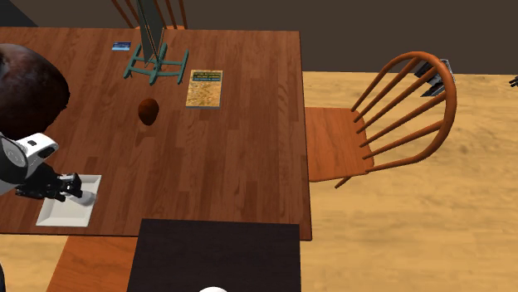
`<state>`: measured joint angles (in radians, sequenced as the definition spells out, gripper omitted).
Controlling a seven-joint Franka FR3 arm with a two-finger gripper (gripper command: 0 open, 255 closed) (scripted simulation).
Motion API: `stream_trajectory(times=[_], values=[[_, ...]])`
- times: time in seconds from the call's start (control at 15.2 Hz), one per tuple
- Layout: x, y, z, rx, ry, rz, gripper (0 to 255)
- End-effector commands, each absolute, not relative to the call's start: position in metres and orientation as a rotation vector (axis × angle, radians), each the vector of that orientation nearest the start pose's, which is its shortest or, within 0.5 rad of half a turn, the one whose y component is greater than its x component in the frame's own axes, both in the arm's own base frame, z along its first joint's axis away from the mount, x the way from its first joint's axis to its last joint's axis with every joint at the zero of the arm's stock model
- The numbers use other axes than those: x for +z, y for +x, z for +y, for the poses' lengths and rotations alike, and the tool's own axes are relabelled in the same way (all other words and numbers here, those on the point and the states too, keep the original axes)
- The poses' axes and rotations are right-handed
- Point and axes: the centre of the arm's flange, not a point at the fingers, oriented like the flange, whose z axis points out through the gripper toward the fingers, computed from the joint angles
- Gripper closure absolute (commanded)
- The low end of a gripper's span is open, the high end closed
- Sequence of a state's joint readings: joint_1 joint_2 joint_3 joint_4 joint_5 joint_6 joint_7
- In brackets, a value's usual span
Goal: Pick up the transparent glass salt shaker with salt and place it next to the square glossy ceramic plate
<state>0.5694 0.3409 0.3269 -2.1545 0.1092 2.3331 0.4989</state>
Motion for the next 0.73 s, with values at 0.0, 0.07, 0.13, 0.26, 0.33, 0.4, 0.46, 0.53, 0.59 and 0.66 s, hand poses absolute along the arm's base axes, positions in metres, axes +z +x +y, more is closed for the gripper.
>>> stream_trajectory(times=[0.0, 0.07, 0.13, 0.26, 0.33, 0.4, 0.46, 0.53, 0.59, 0.66], values=[[0.226, 0.343, 0.434, 0.355, -3.041, -0.469, 255], [0.221, 0.343, 0.434, 0.355, -3.041, -0.469, 255], [0.215, 0.343, 0.434, 0.355, -3.041, -0.469, 255], [0.205, 0.343, 0.434, 0.355, -3.041, -0.469, 255], [0.199, 0.343, 0.434, 0.355, -3.041, -0.469, 255], [0.194, 0.343, 0.434, 0.355, -3.041, -0.469, 255], [0.189, 0.343, 0.434, 0.355, -3.041, -0.469, 255], [0.184, 0.343, 0.434, 0.355, -3.041, -0.469, 255], [0.178, 0.343, 0.434, 0.355, -3.041, -0.469, 255], [0.173, 0.343, 0.434, 0.355, -3.041, -0.469, 255]])
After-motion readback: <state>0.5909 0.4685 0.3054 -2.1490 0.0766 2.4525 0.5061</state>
